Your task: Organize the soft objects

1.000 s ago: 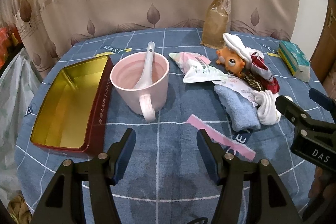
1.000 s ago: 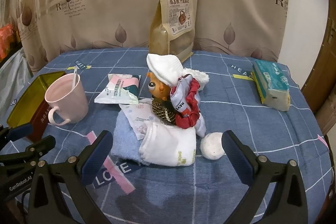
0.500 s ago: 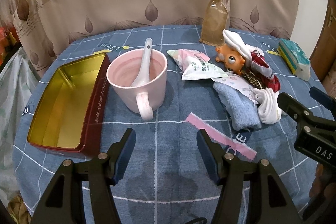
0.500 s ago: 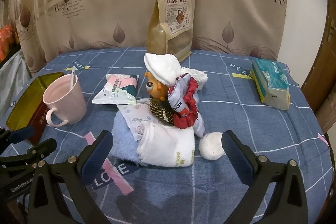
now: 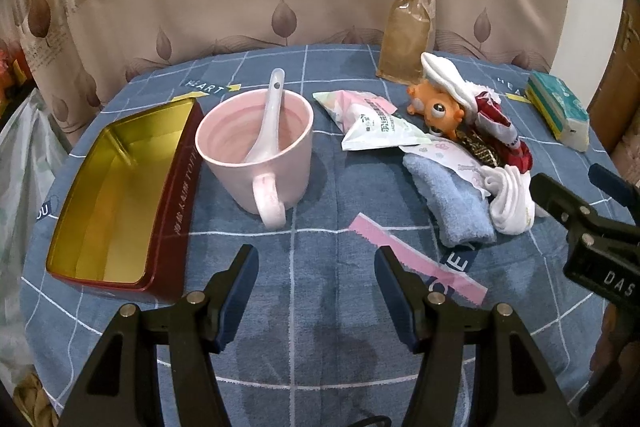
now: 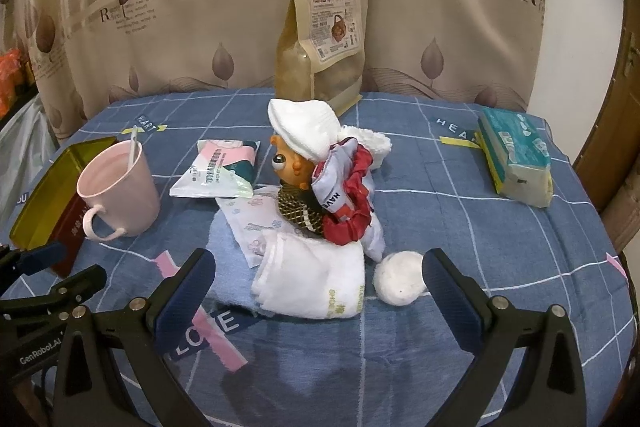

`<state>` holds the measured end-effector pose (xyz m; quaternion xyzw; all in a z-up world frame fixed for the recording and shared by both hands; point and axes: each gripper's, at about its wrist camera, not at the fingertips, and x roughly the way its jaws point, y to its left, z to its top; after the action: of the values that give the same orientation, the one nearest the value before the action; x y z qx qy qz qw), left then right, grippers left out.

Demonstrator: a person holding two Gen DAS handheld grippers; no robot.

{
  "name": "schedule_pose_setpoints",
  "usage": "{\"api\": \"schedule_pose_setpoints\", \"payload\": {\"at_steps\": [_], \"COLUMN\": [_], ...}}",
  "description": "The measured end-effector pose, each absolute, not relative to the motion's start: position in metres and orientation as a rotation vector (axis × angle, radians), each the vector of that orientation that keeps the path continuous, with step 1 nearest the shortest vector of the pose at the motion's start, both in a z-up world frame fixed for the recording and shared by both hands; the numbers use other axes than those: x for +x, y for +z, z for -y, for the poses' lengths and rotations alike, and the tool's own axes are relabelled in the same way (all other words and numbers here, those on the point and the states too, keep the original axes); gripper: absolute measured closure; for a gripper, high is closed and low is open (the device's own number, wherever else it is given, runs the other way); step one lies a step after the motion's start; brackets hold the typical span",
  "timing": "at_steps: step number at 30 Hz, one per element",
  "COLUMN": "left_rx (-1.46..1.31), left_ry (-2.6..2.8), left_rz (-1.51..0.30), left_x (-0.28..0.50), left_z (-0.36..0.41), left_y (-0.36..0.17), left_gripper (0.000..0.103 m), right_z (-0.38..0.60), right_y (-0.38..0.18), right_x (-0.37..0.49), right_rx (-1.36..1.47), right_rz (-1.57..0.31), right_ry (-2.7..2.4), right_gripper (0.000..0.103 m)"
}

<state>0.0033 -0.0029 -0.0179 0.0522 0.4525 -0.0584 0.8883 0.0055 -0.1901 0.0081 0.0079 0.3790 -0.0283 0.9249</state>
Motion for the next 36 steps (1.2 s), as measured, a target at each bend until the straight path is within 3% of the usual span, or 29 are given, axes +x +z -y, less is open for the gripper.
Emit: {"api": "schedule_pose_setpoints", "payload": {"at_steps": [8,11,13,23,29,33,36], "left_rx": [0.114,0.113,0.115,0.139,0.171,0.205,0.224], "left_ry": [-0.148,-0.161,-0.167,-0.228,-0.287,-0.349,-0.424], "left_rz": [-0.962,-0.972,-0.975,-0.973,-0.958,-0.939,-0.92], "left_x": [0.011,0.014,0.016,0.023,0.023,0.02,0.016], "left_z": [0.004,0.004,0.005,0.016,0.029,0.045,0.06], "left_y": [-0.027,-0.031,-0.033,-0.04,-0.041,-0.038,-0.033], "left_gripper": [0.041,0.041,0.041,0.041,0.041,0.041,0.041], "right_z": [0.212,0.225,0.236,0.256,0.265,0.269,0.272], "right_y": [0.006,-0.003,-0.012,-0.047,-0.06,-0.066,-0.065], "right_x": [0.012,0.014,0.016,0.032,0.048,0.051,0.05], "right_rx": [-0.009,-0.014,0.001,0.006,0.026,0.064,0.076], "right_rz": [-0.81,-0.85,-0.888,-0.972,-0.987,-0.99,-0.991], "right_ry": [-0.085,-0.081,-0.084,-0.101,-0.095,-0.059,-0.052], "right_gripper": [0.004,0.014,0.026,0.032,0.044,0.069,0.074]}}
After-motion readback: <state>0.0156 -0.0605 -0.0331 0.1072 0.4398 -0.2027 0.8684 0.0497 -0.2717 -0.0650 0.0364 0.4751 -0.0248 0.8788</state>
